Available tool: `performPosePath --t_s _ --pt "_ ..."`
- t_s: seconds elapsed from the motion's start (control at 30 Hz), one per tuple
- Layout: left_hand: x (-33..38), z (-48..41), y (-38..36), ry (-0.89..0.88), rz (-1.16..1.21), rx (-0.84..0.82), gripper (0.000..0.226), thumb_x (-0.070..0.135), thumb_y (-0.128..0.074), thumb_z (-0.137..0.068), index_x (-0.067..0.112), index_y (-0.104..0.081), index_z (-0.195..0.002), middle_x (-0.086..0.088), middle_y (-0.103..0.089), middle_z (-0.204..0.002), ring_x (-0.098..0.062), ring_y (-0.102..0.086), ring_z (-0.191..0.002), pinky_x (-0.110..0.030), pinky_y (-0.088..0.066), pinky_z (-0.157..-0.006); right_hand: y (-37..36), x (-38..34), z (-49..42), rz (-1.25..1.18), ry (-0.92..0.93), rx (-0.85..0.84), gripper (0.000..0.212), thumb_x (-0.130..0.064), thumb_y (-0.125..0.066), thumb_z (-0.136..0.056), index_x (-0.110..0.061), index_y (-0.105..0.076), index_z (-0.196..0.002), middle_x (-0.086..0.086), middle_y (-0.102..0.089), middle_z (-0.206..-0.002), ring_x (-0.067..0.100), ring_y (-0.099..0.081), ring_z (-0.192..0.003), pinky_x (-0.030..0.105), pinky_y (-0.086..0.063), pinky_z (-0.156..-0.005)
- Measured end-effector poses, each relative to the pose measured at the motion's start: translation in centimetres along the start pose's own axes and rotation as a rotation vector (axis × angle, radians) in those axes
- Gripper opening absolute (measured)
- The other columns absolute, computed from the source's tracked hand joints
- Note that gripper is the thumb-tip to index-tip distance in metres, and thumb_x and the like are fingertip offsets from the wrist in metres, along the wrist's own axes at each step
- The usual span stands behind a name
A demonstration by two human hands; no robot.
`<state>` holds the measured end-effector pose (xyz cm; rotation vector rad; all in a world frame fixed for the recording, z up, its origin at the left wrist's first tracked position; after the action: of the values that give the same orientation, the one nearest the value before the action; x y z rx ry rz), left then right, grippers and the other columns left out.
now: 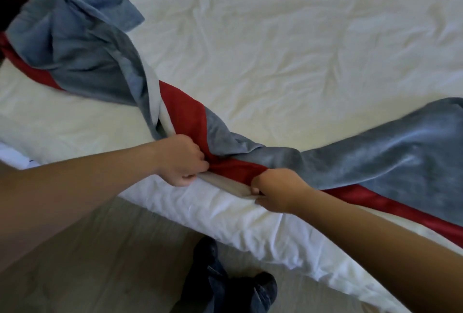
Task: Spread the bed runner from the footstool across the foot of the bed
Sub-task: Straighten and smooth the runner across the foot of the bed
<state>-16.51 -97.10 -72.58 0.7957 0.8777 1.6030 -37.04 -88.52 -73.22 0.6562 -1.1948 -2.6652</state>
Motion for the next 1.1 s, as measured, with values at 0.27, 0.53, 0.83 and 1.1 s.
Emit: performPosePath --t_s 0.27,0.53,0.83,1.1 --pt "-6.4 -3.6 6.0 0.372 0.272 0.387 0.050 0.011 -0.055 -0.065 0.014 -0.059 -0.114 -0.005 -0.061 -0.110 -0.026 -0.059 -0.096 -0.041 -0.052 -0.074 6.3 5.2 -2.5 -0.306 -0.337 0.474 0.027 -0.025 -0.058 -0.085 -0.028 -0.058 -0.112 -0.006 -0.060 -0.104 0.016 -0.058 -0.093 0.028 -0.043 -0.070" --pt "-7.9 -6.9 4.3 0.288 0.147 -0.164 0.024 0.018 -0.057 -0.073 0.025 -0.057 -0.096 0.004 -0.060 -0.091 -0.019 -0.056 -0.081 -0.035 -0.047 -0.066 4.2 5.0 -6.1 -0.488 -0.266 0.099 0.029 -0.031 -0.076 -0.074 -0.019 -0.066 -0.099 -0.001 -0.068 -0.087 0.020 -0.062 -0.082 0.030 -0.049 -0.071" --pt "-13.2 -6.8 8.7 0.474 0.105 0.312 0.018 0.013 -0.054 -0.080 0.013 -0.056 -0.098 -0.011 -0.061 -0.100 -0.035 -0.059 -0.090 -0.038 -0.040 -0.064 9.6 8.5 -5.4 -0.270 -0.499 0.436 0.021 -0.024 -0.063 -0.079 -0.017 -0.069 -0.098 0.012 -0.066 -0.105 0.032 -0.062 -0.099 0.029 -0.043 -0.072" --pt "-16.1 -7.8 14.1 0.583 0.025 0.596 0.020 0.010 -0.049 -0.082 0.006 -0.054 -0.100 -0.018 -0.057 -0.098 -0.039 -0.056 -0.084 -0.039 -0.034 -0.059 17.9 12.6 -3.0 -0.212 -0.601 0.908 0.034 -0.043 -0.049 -0.069 -0.020 -0.063 -0.090 0.008 -0.063 -0.099 0.032 -0.059 -0.090 0.033 -0.039 -0.064"
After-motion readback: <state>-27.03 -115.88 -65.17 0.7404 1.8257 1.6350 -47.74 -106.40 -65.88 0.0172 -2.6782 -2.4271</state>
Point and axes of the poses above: each hand's wrist, its own z-axis away from the middle knuckle, its own y-axis out of the back of the hand, x = y × z, the point moved 3 cm from there along -z, towards the middle knuckle
